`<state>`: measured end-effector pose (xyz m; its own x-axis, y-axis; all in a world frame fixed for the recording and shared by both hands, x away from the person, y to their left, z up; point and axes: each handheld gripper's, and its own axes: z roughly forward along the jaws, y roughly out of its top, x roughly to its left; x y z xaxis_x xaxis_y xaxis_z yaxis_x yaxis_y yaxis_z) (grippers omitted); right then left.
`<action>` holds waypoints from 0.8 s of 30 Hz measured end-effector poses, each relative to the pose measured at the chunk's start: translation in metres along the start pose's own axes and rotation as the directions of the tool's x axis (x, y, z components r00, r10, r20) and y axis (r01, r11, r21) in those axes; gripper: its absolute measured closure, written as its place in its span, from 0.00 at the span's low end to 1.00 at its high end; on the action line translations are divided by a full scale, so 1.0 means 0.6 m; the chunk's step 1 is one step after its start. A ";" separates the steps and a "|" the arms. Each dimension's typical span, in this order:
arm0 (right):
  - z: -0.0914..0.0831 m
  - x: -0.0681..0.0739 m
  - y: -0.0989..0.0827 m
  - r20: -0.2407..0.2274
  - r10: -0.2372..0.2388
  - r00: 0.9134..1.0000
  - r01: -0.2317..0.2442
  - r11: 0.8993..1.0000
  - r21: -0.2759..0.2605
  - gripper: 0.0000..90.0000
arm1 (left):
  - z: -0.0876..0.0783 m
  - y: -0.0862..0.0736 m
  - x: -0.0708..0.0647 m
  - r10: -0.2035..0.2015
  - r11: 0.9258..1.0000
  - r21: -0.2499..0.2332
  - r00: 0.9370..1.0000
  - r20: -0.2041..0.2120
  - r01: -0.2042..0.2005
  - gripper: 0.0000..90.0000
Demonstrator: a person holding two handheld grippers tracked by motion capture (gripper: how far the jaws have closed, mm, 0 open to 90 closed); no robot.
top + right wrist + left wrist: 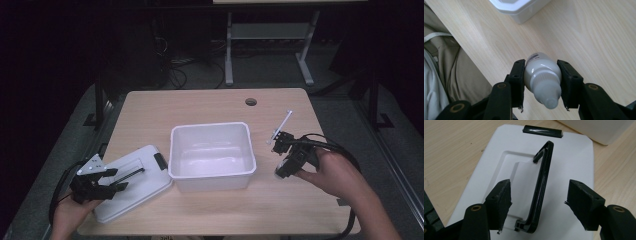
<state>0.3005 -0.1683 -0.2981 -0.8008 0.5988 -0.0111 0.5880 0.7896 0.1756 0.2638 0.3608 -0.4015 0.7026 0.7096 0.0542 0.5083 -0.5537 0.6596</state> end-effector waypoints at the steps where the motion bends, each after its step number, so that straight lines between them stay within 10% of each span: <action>1: -0.004 0.001 0.002 0.002 -0.002 1.000 0.002 1.000 0.001 0.66 | 0.000 0.000 0.001 -0.001 1.000 0.001 1.000 -0.002 0.001 0.39; 24: -0.055 0.018 0.050 -0.008 -0.038 0.999 0.038 0.999 -0.007 0.66 | 0.002 0.001 -0.001 0.008 1.000 0.015 1.000 -0.006 -0.007 0.38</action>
<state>0.3059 -0.1428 -0.2604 -0.8235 0.5673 -0.0100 0.5563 0.8107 0.1823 0.2644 0.3595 -0.4022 0.7033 0.7081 0.0639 0.5104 -0.5653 0.6480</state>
